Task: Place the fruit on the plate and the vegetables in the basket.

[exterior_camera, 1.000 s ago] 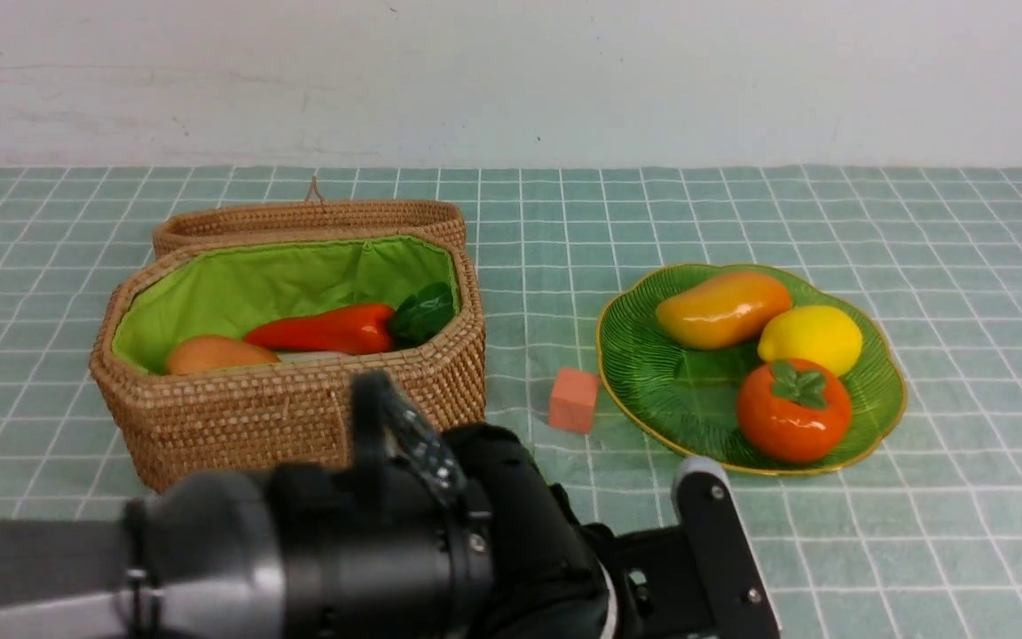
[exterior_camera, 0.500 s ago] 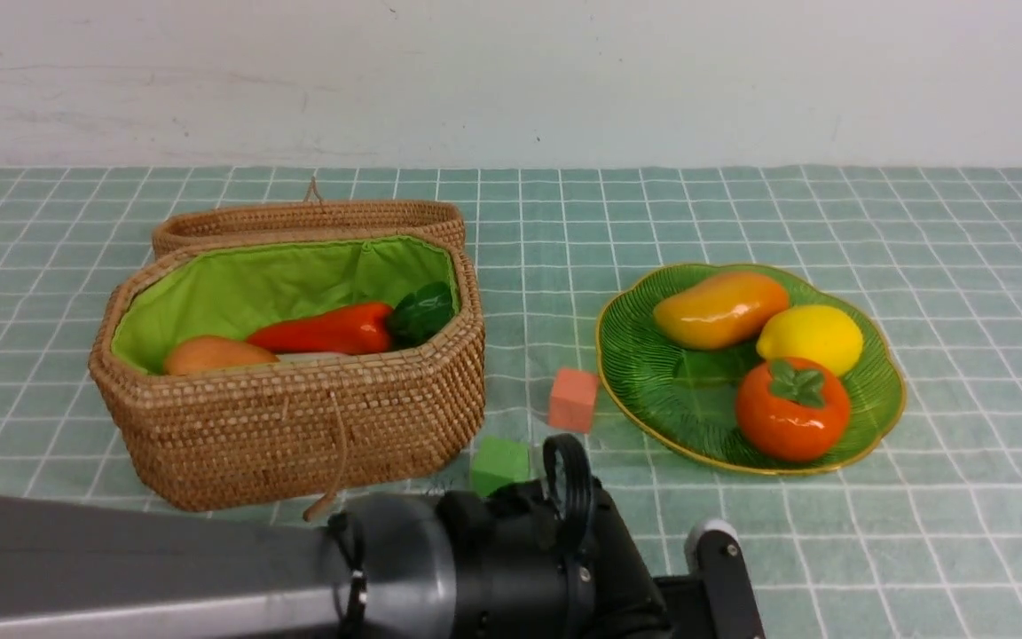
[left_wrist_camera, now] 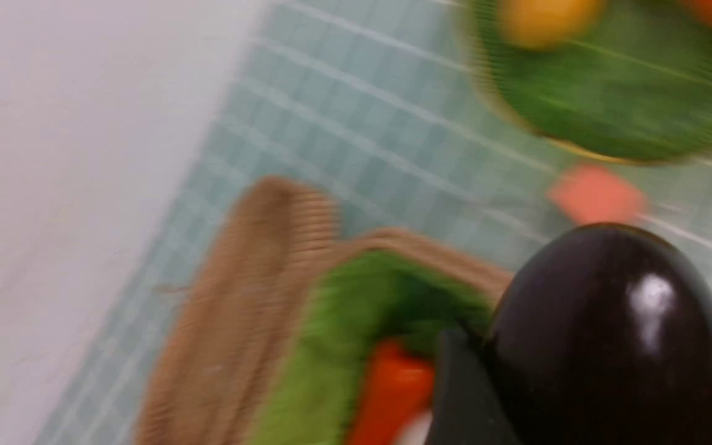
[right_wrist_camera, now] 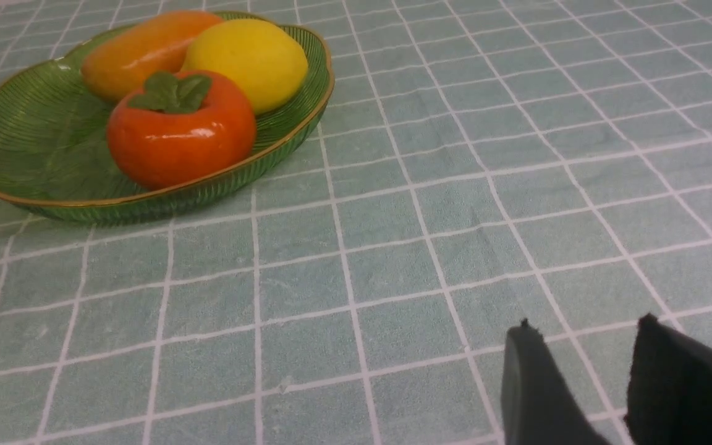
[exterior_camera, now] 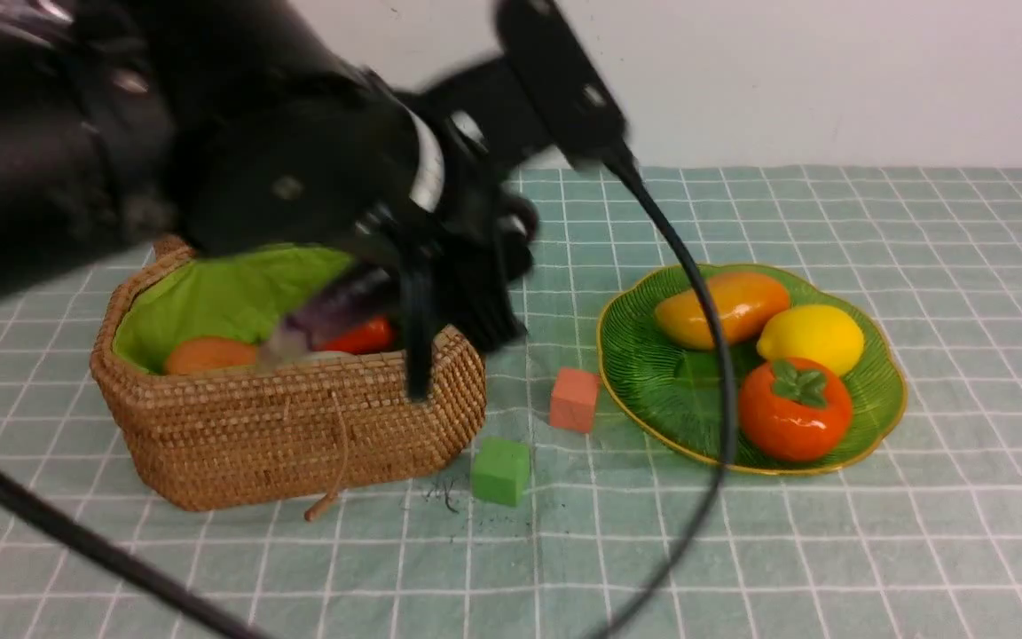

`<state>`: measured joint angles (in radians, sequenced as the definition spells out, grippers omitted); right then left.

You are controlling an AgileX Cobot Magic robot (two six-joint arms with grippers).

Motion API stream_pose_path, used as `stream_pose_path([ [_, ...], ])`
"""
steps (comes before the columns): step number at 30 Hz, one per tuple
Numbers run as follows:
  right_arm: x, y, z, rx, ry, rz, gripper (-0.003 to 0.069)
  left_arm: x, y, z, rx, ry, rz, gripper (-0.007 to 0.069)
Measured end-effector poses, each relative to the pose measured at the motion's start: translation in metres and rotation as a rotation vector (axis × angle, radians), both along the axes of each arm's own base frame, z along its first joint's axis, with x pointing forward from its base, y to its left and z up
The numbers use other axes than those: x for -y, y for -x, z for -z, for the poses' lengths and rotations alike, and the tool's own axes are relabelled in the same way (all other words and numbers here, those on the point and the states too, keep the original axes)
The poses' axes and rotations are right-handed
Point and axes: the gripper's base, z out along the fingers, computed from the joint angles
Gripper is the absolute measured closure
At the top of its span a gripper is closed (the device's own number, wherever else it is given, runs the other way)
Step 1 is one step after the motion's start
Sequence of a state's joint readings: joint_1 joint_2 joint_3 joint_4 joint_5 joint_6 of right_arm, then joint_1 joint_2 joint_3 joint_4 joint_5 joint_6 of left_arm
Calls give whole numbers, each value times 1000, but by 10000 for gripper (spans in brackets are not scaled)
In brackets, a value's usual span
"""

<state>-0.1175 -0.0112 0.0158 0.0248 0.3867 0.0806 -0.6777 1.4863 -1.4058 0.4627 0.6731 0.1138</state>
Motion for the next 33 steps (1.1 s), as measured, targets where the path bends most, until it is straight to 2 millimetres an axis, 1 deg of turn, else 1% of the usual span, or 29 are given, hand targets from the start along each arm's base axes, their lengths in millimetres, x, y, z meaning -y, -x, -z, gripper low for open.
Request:
stream_pose_path([
  [1, 0, 0, 0, 0, 0, 0, 421, -3, -2, -1, 9, 5, -11, 216],
  [2, 0, 0, 0, 0, 0, 0, 421, -21, -18, -3, 46, 20, -71, 216],
  [3, 0, 0, 0, 0, 0, 0, 421, -32, -30, 0, 64, 15, -104, 216],
  [4, 0, 0, 0, 0, 0, 0, 421, -38, -39, 5, 72, -5, -121, 216],
  [5, 0, 0, 0, 0, 0, 0, 421, -39, -41, 5, 76, -9, -123, 216],
  [6, 0, 0, 0, 0, 0, 0, 421, -46, -53, 14, 81, -48, -141, 216],
  [7, 0, 0, 0, 0, 0, 0, 421, -47, -63, 27, 68, -90, -144, 216],
  [9, 0, 0, 0, 0, 0, 0, 421, -45, -76, 46, 39, -142, -142, 207],
  [10, 0, 0, 0, 0, 0, 0, 421, -44, -78, 50, 31, -151, -141, 198],
  [11, 0, 0, 0, 0, 0, 0, 421, -41, -84, 64, 0, -163, -142, 144],
  [12, 0, 0, 0, 0, 0, 0, 421, -39, -87, 69, -11, -159, -145, 96],
  [13, 0, 0, 0, 0, 0, 0, 421, -37, -90, 77, -29, -135, -155, 29],
  [14, 0, 0, 0, 0, 0, 0, 421, -36, -91, 78, -30, -131, -157, 21],
  [15, 0, 0, 0, 0, 0, 0, 421, -35, -92, 81, -39, -93, -173, -22],
  [17, 0, 0, 0, 0, 0, 0, 421, -34, -92, 80, -41, -50, -193, -41],
  [20, 0, 0, 0, 0, 0, 0, 421, -35, -86, 71, -49, -7, -223, -43],
  [23, 0, 0, 0, 0, 0, 0, 421, -38, -53, 38, -95, 67, -270, -5],
  [25, 0, 0, 0, 0, 0, 0, 421, -40, -26, 15, -124, 106, -273, 41],
  [26, 0, 0, 0, 0, 0, 0, 421, -47, 2, -12, -116, 148, -260, 82],
  [27, 0, 0, 0, 0, 0, 0, 421, -46, 4, -10, -135, 140, -265, 97],
  [28, 0, 0, 0, 0, 0, 0, 421, -59, 34, -34, -137, 185, -259, 154],
  [29, 0, 0, 0, 0, 0, 0, 421, -70, 54, -46, -148, 201, -267, 209],
  [31, 0, 0, 0, 0, 0, 0, 421, -94, 91, -68, -142, 255, -289, 300],
  [32, 0, 0, 0, 0, 0, 0, 421, -105, 106, -75, -144, 285, -307, 344],
  [33, 0, 0, 0, 0, 0, 0, 421, -120, 127, -82, -142, 324, -332, 407],
])
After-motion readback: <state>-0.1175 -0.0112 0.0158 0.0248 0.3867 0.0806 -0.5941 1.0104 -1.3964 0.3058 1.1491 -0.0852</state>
